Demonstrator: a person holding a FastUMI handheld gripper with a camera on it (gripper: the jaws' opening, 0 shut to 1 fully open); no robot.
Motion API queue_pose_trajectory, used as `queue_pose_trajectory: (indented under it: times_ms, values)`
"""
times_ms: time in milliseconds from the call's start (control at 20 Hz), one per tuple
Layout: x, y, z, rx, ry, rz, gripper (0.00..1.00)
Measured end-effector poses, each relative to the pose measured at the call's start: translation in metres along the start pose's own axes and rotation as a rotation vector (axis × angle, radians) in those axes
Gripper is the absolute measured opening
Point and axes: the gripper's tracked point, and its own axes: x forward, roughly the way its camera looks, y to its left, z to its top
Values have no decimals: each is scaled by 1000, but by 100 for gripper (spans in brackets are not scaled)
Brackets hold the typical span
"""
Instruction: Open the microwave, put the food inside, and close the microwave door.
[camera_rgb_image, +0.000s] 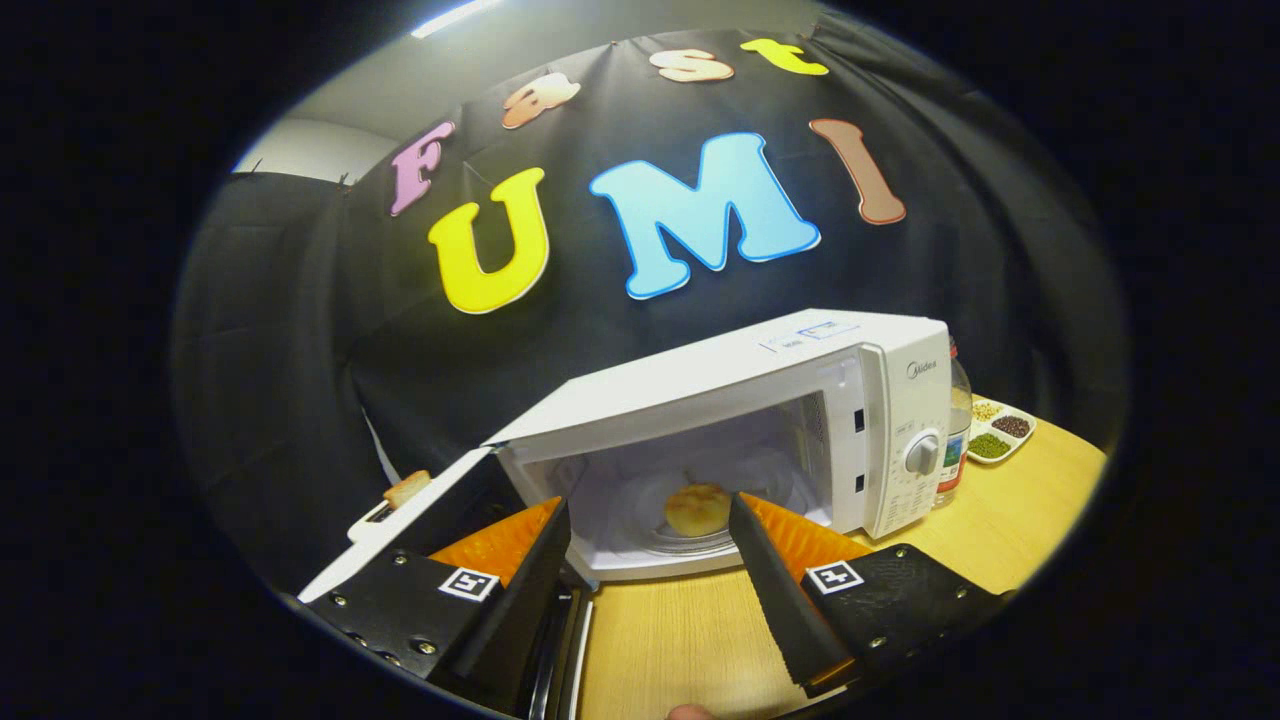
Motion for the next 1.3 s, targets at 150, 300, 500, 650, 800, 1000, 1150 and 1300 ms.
queue_pose_trajectory:
  times_ms: [150, 300, 500, 650, 800, 1000, 1150, 1300]
  values:
    - [-47, 21, 13, -33, 10, 68, 96]
    - [-85, 47, 22, -93, 7, 157, 96]
    - [-122, 95, 30, -107, -11, 294, 96]
    - [-146, 135, 23, -131, 2, 410, 96]
    - [-164, 179, 11, -156, 21, 530, 96]
    - [-188, 222, -18, -204, 61, 666, 96]
    - [-199, 244, -44, -222, 111, 742, 96]
    - [-204, 255, -80, -253, 175, 785, 96]
